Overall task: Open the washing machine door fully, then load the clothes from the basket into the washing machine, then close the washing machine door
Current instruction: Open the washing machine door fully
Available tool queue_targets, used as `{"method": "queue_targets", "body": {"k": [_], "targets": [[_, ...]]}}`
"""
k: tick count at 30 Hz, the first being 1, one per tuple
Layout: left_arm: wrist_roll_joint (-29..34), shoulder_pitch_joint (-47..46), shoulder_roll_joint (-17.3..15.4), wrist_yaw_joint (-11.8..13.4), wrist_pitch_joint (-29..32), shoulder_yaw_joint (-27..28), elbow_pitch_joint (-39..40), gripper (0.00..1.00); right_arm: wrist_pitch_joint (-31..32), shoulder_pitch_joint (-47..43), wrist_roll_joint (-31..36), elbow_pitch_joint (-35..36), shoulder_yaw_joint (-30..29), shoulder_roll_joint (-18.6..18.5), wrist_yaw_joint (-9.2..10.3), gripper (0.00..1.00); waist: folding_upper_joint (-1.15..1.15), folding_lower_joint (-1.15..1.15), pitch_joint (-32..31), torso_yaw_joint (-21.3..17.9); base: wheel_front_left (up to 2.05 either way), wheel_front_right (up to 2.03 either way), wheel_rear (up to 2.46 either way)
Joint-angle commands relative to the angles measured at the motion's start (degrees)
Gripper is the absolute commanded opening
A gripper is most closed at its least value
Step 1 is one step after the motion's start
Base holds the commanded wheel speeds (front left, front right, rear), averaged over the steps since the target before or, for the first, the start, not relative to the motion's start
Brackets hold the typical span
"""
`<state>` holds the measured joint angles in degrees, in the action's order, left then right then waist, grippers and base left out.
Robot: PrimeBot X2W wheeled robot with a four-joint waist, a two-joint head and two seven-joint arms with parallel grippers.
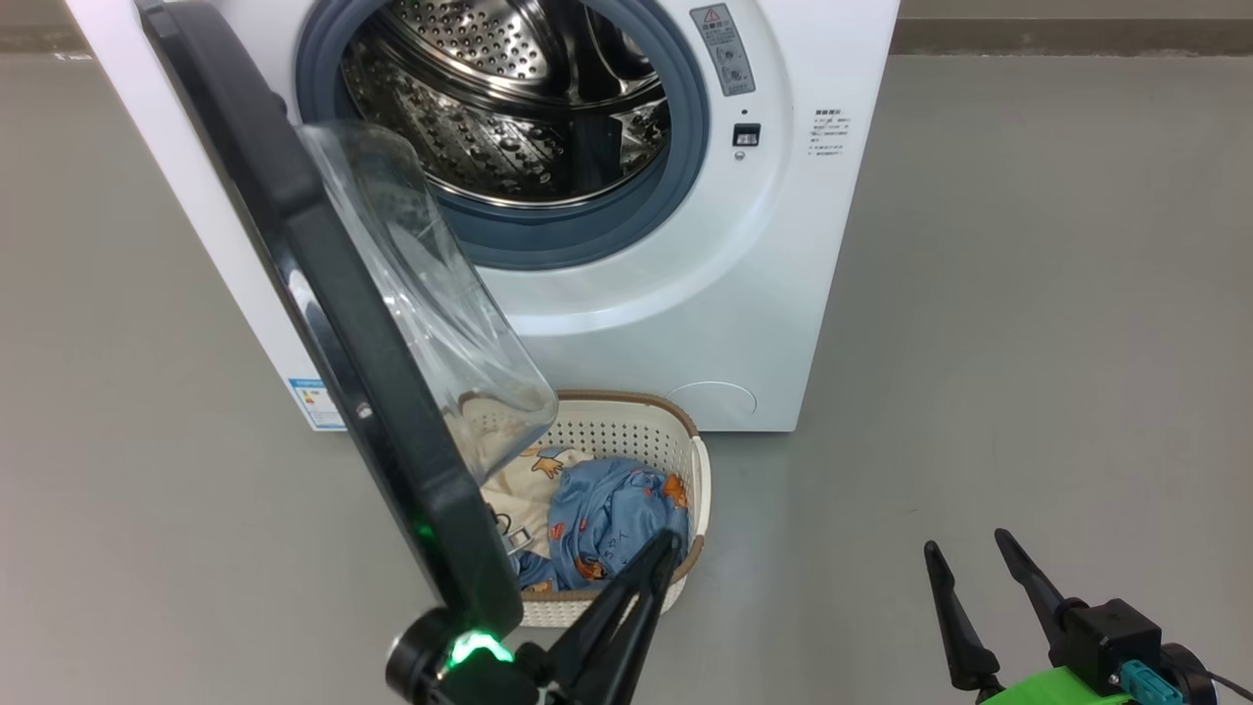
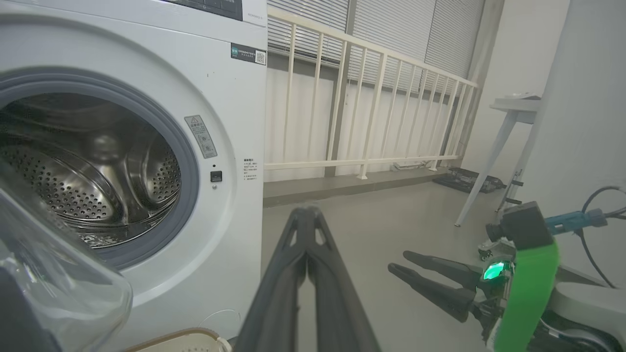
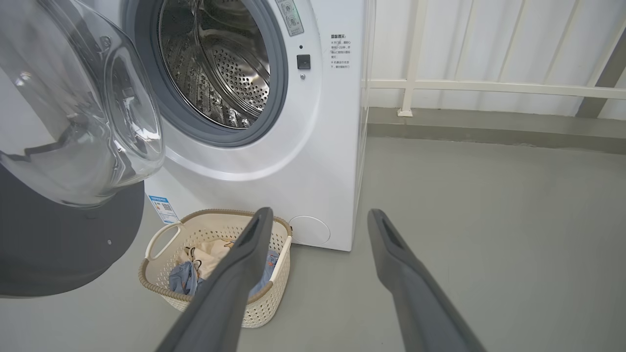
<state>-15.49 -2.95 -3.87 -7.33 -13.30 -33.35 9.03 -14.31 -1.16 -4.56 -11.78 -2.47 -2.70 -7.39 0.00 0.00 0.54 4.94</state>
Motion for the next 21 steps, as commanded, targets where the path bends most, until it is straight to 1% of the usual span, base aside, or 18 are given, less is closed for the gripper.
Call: {"method": "queue_targets", "body": {"k": [1, 7, 13, 21], "targets": [[-0.46, -0.51, 0.01, -0.15, -0.35, 1.29, 0.12, 0.0, -0.69, 1.35, 0.46, 1.23, 1.68, -0.33, -0.1, 1.0, 0.0, 0.0, -0.02, -0.06, 0.0, 0.0, 0.0], [-1.41, -0.09, -0.1, 0.12, -0.89, 2.17, -4.61, 0.0, -0.69, 1.44, 0.31, 1.03, 1.9, -0.51, -0.1, 1.0, 0.0, 0.0, 0.11, -0.23, 0.0, 0.0, 0.0], [-2.2, -1.07, -0.13, 0.56, -1.35, 4.21, -9.64, 0.0, -0.69, 1.64, 0.16, 0.78, 2.25, -0.68, -0.1, 1.0, 0.0, 0.0, 0.37, -0.57, 0.0, 0.0, 0.0], [-2.2, -2.6, 0.02, 0.97, -1.63, 6.44, -13.38, 0.0, -0.69, 1.83, -0.09, 0.61, 2.48, -0.87, -0.1, 1.0, 0.0, 0.0, 1.11, -1.12, 0.0, 0.0, 0.0]]}}
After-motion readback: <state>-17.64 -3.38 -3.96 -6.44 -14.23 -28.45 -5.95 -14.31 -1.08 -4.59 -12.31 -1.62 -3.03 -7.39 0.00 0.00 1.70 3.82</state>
